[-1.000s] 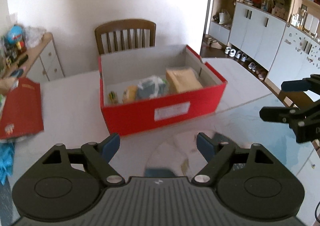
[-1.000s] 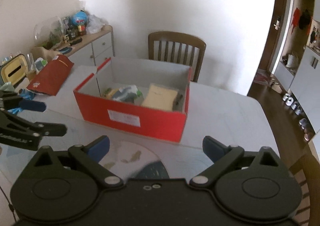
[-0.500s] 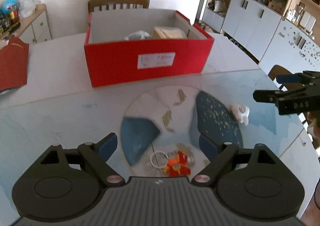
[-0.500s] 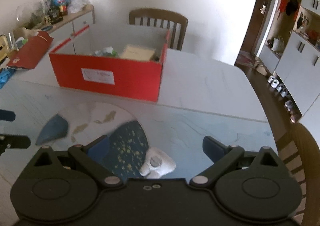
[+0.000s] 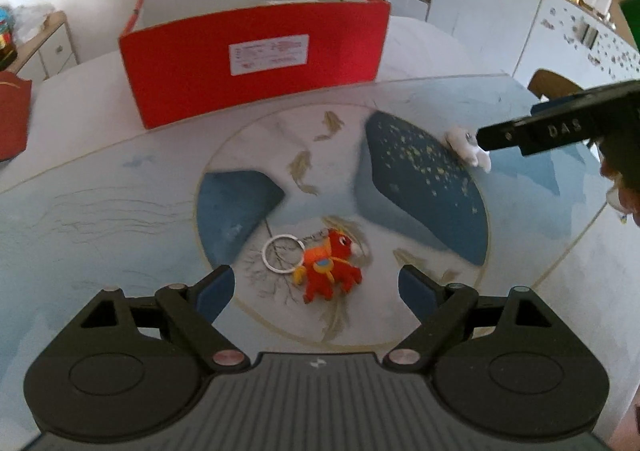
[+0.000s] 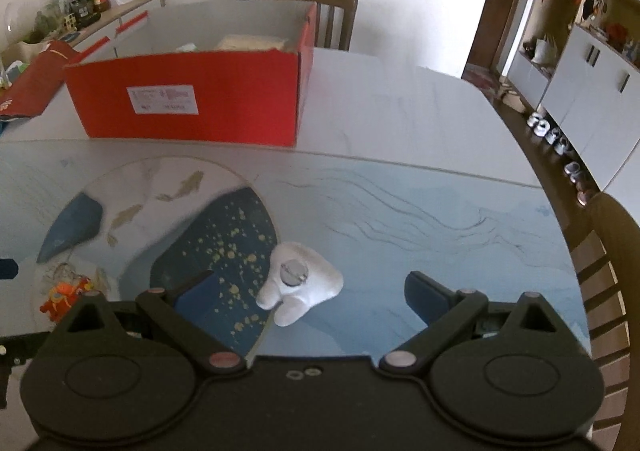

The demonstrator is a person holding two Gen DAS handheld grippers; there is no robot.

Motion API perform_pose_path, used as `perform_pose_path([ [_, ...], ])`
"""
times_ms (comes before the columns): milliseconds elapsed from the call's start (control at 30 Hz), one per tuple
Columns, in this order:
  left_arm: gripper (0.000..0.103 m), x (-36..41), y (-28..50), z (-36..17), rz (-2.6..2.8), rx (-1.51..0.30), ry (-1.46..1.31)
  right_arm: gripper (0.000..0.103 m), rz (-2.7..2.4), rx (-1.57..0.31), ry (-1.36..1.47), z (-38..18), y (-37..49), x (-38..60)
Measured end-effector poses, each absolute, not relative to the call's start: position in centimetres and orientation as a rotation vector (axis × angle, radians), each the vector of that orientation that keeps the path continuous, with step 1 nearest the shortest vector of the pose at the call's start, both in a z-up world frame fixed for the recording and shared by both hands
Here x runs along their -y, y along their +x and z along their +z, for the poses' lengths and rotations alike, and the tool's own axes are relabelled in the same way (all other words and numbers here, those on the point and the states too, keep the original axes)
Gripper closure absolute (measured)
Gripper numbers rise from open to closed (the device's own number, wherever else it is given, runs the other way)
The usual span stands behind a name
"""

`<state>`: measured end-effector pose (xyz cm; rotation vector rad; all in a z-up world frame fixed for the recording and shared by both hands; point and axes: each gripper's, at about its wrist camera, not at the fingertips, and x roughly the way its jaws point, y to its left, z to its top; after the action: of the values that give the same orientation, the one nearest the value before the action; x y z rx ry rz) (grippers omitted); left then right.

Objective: Organize objects
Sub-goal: 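Grasp the red toy keychain with the left tool while the right tool grasps the white plush toy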

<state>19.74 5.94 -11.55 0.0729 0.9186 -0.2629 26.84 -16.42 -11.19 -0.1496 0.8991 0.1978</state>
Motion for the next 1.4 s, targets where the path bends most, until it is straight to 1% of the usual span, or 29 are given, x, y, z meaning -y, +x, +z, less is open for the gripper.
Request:
perform_pose_path([
  [400, 0.014, -5.2, 19.6, -13.7, -0.191, -0.912, 0.113, 0.006, 0.181, -0.956, -0.129, -13.8, 28.5, 16.8],
  [700, 0.013, -4.3, 19.5, -13.9, -0.168, -0.867, 0.146, 0.015, 0.186, -0.987, -0.141, -15.1, 29.5, 16.3],
  [833, 0.014, -4.0, 19.6, -13.8, -0.146, -0.869, 0.150, 0.017, 0.184, -0.986, -0.124, -15.1, 29.7, 16.3],
  [867, 0.017, -3.9, 19.7, -13.8, -0.144, -0.871, 0.150, 0.017, 0.182, -0.985, -0.120, -15.1, 29.8, 16.3],
  [933, 0.032, -3.8, 19.7, -13.7, -0.156, -0.874, 0.136, 0.020, 0.185, -0.986, -0.109, -15.1, 29.9, 16.4],
  [967, 0.035, -3.7, 19.7, -13.6, -0.160, -0.875, 0.133, 0.023, 0.188, -0.985, -0.104, -15.0, 29.9, 16.3],
  [1033, 0.045, -3.4, 19.8, -13.5, -0.165, -0.875, 0.137, 0.026, 0.193, -0.983, -0.100, -15.0, 29.9, 16.3],
  [1133, 0.052, -3.1, 19.8, -13.4, -0.175, -0.880, 0.133, 0.032, 0.199, -0.978, -0.097, -14.9, 30.0, 16.2],
  [1200, 0.055, -3.2, 20.0, -13.4, -0.178, -0.885, 0.123, 0.040, 0.206, -0.976, -0.097, -14.8, 30.0, 16.0],
  [1233, 0.058, -3.3, 20.0, -13.4, -0.179, -0.887, 0.116, 0.042, 0.209, -0.974, -0.099, -14.7, 30.0, 15.9],
  [1300, 0.063, -3.5, 20.2, -13.3, -0.175, -0.889, 0.106, 0.050, 0.213, -0.970, -0.103, -14.6, 30.0, 15.7],
  [1400, 0.064, -3.8, 20.4, -13.3, -0.180, -0.892, 0.099, 0.052, 0.216, -0.965, -0.111, -14.6, 30.0, 15.6],
])
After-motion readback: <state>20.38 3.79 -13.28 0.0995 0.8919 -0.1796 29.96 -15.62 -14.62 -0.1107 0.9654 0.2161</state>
